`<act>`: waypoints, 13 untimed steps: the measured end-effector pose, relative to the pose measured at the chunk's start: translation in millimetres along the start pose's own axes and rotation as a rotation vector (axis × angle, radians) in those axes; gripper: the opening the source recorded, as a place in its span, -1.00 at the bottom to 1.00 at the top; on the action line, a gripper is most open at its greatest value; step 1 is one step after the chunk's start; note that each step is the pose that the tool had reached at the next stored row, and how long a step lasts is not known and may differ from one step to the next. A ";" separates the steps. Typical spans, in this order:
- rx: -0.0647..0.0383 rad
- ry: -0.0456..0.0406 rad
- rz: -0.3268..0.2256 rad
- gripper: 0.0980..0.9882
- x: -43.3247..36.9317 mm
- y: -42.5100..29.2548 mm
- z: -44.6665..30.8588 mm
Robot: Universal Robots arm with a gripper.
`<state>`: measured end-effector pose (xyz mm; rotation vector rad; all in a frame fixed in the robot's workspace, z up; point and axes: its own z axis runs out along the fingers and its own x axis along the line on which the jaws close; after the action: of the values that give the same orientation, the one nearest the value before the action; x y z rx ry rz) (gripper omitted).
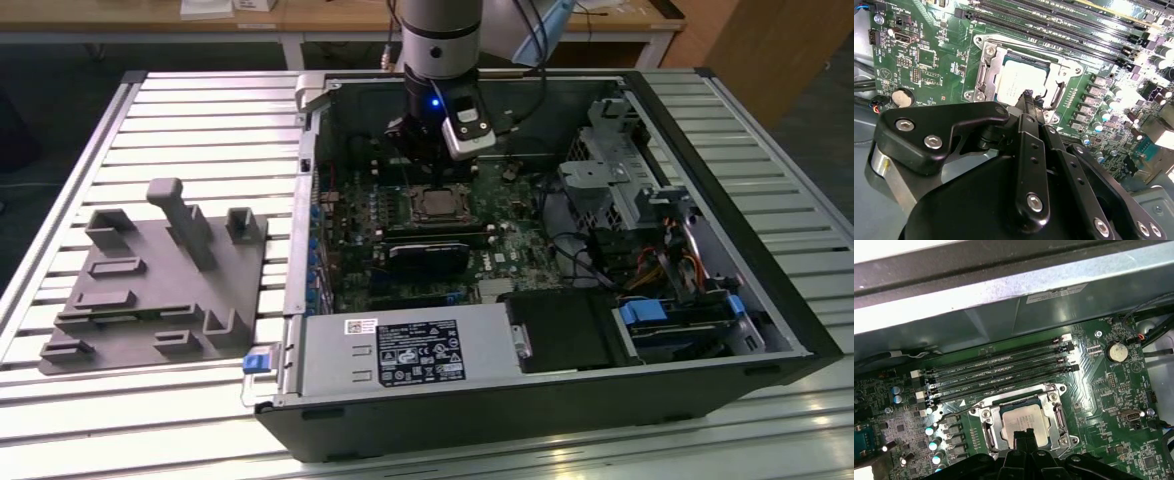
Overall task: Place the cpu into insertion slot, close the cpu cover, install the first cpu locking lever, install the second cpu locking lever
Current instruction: 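Install the first cpu locking lever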
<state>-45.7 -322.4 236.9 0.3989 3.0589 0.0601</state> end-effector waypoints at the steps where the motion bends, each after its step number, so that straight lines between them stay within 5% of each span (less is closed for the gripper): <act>1: 0.000 0.0000 0.000 -0.98 0.0 0.0 0.0; 13: 0.000 -0.0001 -0.001 -0.98 -0.4 0.4 -7.8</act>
<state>-45.7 -322.4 244.7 0.3980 3.0589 0.0606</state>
